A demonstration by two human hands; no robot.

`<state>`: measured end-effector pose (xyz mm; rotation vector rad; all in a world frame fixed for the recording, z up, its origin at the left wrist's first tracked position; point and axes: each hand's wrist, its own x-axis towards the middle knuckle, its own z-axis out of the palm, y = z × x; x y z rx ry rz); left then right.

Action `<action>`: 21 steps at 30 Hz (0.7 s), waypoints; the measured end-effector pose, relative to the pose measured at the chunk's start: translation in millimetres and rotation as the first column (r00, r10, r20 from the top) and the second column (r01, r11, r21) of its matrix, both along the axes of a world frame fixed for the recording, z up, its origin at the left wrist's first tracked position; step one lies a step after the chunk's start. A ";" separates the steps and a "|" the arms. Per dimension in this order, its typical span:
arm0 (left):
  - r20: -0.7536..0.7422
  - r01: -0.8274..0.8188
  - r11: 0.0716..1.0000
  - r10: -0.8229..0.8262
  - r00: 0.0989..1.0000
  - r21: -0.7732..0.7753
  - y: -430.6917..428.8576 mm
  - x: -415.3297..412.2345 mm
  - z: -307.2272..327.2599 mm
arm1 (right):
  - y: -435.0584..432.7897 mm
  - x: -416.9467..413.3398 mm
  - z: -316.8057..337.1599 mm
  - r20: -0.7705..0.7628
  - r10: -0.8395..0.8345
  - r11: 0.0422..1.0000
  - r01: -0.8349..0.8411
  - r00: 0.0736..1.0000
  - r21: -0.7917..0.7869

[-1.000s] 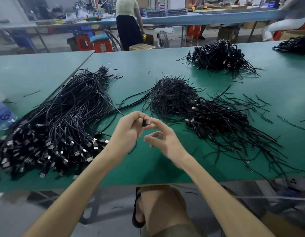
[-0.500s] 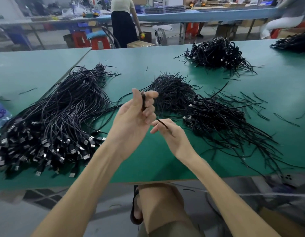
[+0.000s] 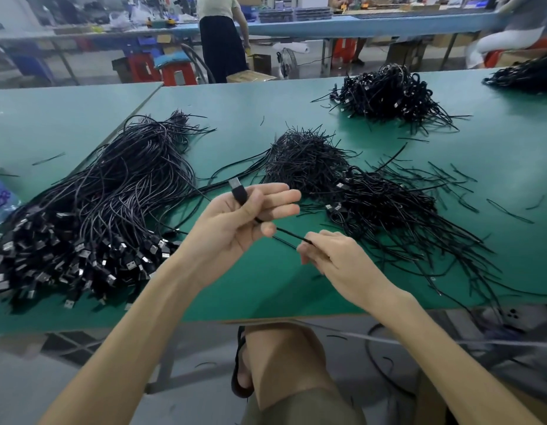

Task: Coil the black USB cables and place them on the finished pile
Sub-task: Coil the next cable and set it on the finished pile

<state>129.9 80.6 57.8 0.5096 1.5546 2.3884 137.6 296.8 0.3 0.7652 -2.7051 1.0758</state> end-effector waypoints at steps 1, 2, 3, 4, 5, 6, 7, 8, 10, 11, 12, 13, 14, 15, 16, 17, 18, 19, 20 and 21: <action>-0.016 0.029 0.999 -0.030 0.999 -0.024 -0.8 0.7 -0.3 | 0.1 0.4 0.0 0.008 0.009 1.000 -0.009 1.000 0.030; -0.051 0.054 0.995 -0.059 0.997 -0.080 -2.9 1.3 -0.1 | -1.6 0.4 -0.3 0.013 0.019 0.998 -0.020 1.000 0.060; -0.107 0.055 0.983 -0.075 0.991 -0.174 -4.0 1.4 -0.2 | -2.9 0.3 -1.4 0.033 0.021 0.996 -0.024 0.999 0.087; -0.181 0.020 0.958 -0.075 0.981 -0.286 -4.9 1.6 -0.8 | -3.6 -0.8 -3.0 0.059 0.018 0.995 -0.024 0.998 0.101; -0.248 -0.025 0.929 -0.073 0.966 -0.370 -4.6 1.9 -2.1 | -3.3 -2.2 -4.4 0.090 0.004 0.994 -0.014 0.996 0.112; -0.283 -0.045 0.913 -0.079 0.956 -0.405 -3.4 2.9 -2.7 | -1.5 -3.8 -5.6 0.116 -0.006 0.995 -0.006 0.993 0.101; -0.270 -0.007 0.924 -0.104 0.957 -0.381 -1.1 5.1 -2.7 | 0.4 -4.5 -6.1 0.137 -0.002 0.998 -0.007 0.991 0.065; -0.240 0.075 0.943 -0.159 0.958 -0.326 2.0 9.5 -2.2 | 2.0 -4.6 -6.5 0.150 0.018 1.000 -0.019 0.989 0.002; -0.211 0.227 0.934 -0.289 0.934 -0.276 9.9 19.1 -1.3 | 2.4 -5.3 -4.3 0.157 0.050 0.997 -0.040 0.986 -0.071; -0.206 0.234 0.923 -0.304 0.930 -0.304 14.3 23.2 -1.3 | 1.5 -6.8 -1.9 0.148 0.045 0.998 -0.037 0.988 -0.055; -0.206 0.199 0.914 -0.284 0.936 -0.354 17.4 26.0 -1.9 | 0.7 -8.8 0.6 0.137 0.039 0.999 -0.036 0.990 -0.024; -0.224 0.142 0.891 -0.258 0.940 -0.431 19.3 26.5 -4.1 | 0.5 -10.6 3.0 0.133 0.039 0.999 -0.041 0.990 0.014; -0.256 0.082 0.840 -0.254 0.933 -0.537 20.1 25.7 -7.7 | 1.9 -12.2 4.7 0.131 0.045 0.997 -0.052 0.990 0.048; -0.274 0.032 0.750 -0.281 0.920 -0.661 20.7 24.5 -11.9 | 4.7 -12.8 5.8 0.131 0.052 0.996 -0.061 0.990 0.068; -0.262 -0.002 0.624 -0.324 0.909 -0.781 20.9 23.2 -16.4 | 7.9 -12.5 6.6 0.131 0.056 0.996 -0.064 0.990 0.058; -0.224 -0.024 0.489 -0.356 0.907 -0.872 21.2 21.8 -21.2 | 10.2 -11.0 7.7 0.132 0.059 0.998 -0.063 0.989 0.029; -0.194 -0.045 0.382 -0.360 0.913 -0.923 21.1 20.0 -26.7 | 11.1 -9.0 9.3 0.137 0.059 0.998 -0.057 0.989 -0.015; -0.194 -0.082 0.317 -0.342 0.919 -0.945 20.1 17.7 -32.3 | 9.9 -7.1 11.9 0.142 0.058 0.997 -0.050 0.988 -0.063; -0.229 -0.138 0.288 -0.311 0.923 -0.948 18.5 15.8 -37.5 | 7.0 -5.3 15.1 0.141 0.060 0.993 -0.045 0.988 -0.106; -0.278 -0.196 0.296 -0.268 0.922 -0.935 16.4 13.5 -42.2 | 3.5 -3.8 18.2 0.133 0.060 0.989 -0.041 0.989 -0.141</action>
